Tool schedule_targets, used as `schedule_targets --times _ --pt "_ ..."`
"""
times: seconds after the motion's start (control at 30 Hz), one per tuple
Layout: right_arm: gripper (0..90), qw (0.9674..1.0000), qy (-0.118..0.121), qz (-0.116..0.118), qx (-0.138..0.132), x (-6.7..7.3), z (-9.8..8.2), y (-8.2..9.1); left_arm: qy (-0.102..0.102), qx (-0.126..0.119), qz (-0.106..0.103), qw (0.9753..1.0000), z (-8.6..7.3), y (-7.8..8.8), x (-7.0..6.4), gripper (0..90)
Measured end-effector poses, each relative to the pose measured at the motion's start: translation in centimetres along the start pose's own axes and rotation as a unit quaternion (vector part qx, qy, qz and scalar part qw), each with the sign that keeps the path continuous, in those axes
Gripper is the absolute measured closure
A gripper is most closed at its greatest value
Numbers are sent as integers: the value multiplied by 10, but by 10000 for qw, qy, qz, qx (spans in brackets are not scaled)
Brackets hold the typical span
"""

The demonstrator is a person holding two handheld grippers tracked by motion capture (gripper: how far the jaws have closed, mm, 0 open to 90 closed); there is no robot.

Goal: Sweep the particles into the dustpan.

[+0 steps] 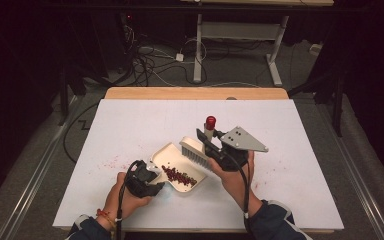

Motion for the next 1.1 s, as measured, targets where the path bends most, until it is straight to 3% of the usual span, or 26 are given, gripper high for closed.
schedule_targets --times 0.37,0.5,0.73,0.97,1.1 --pt "694 9993 62 -351 113 -44 -7 25 -30 -19 30 10000 -1 0 2 638" --pt "694 9996 -212 -197 54 -59 -7 37 1 -18 51 10000 -1 -1 2 636" --pt "694 9983 -192 -544 98 -86 -9 60 -9 -28 45 10000 -2 -1 2 637" --pt "693 9974 -220 -642 249 -100 -18 76 10 -45 56 10000 -2 0 3 636" --pt "693 9978 -145 -546 360 -100 -24 82 56 -64 69 9999 -3 0 5 636"
Point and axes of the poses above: each handheld gripper's, and its own axes: y roughly backward along the jaws, z roughly out of its top, x roughly to its left, the point moved 9 cm from there along -y, roughly forward along the jaws, and after that the axes turned 6 degrees about z, right-handed, at the moved point
